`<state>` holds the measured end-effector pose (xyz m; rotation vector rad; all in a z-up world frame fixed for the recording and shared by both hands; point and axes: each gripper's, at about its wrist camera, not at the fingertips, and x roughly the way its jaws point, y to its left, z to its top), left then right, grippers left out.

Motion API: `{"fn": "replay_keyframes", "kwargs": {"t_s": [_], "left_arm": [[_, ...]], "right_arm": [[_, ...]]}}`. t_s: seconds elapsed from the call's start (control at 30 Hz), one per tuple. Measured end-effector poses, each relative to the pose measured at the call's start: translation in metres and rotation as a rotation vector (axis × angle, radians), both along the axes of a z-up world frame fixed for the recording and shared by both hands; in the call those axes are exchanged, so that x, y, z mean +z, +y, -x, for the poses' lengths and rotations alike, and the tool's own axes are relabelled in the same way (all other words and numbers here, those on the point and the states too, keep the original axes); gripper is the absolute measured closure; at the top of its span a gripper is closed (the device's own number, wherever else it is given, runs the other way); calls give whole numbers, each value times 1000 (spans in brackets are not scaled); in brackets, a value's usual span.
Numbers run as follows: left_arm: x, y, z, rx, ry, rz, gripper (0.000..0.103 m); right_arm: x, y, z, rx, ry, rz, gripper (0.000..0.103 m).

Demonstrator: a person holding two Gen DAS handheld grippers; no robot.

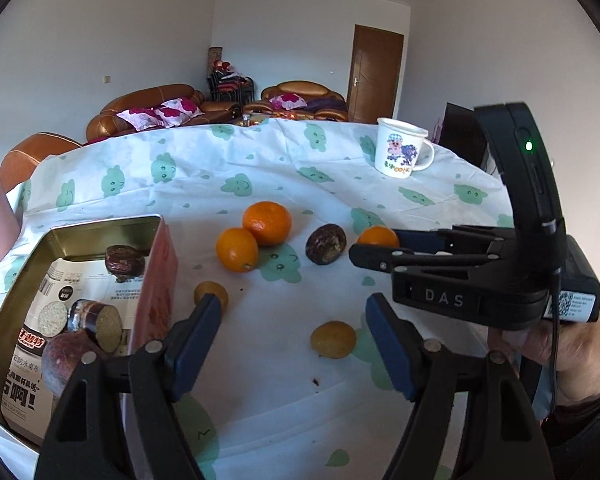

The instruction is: Organize fruits

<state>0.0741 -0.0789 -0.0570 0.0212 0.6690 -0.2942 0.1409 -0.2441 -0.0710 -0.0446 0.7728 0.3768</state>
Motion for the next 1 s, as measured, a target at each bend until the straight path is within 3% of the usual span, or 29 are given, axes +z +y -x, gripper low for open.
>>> {"fn": "replay_keyframes", "kwargs": {"t_s": [0.13,0.2,0.23,0.6,0.73,1.0], "left_arm": [[-13,-20,-12,-80,93,-14,42],[-22,-26,-21,-98,145,-28,66],[-26,-28,-24,-98,161,-37,72],[-1,-6,-15,-20,37,58,72],[9,0,-10,15,-33,70,72],[12,3,-11,53,-85,70,72]], "right_arm": [[3,-13,2,-40,-3,-36,58],[3,-15,1,-46,2,-45,58],[2,-16,0,-43,2,-49,58],[9,-13,9,-6,-58,-59,58],[14,-12,16,13,-95,-64,58],[20,-11,24,37,-147,-72,58]]}}
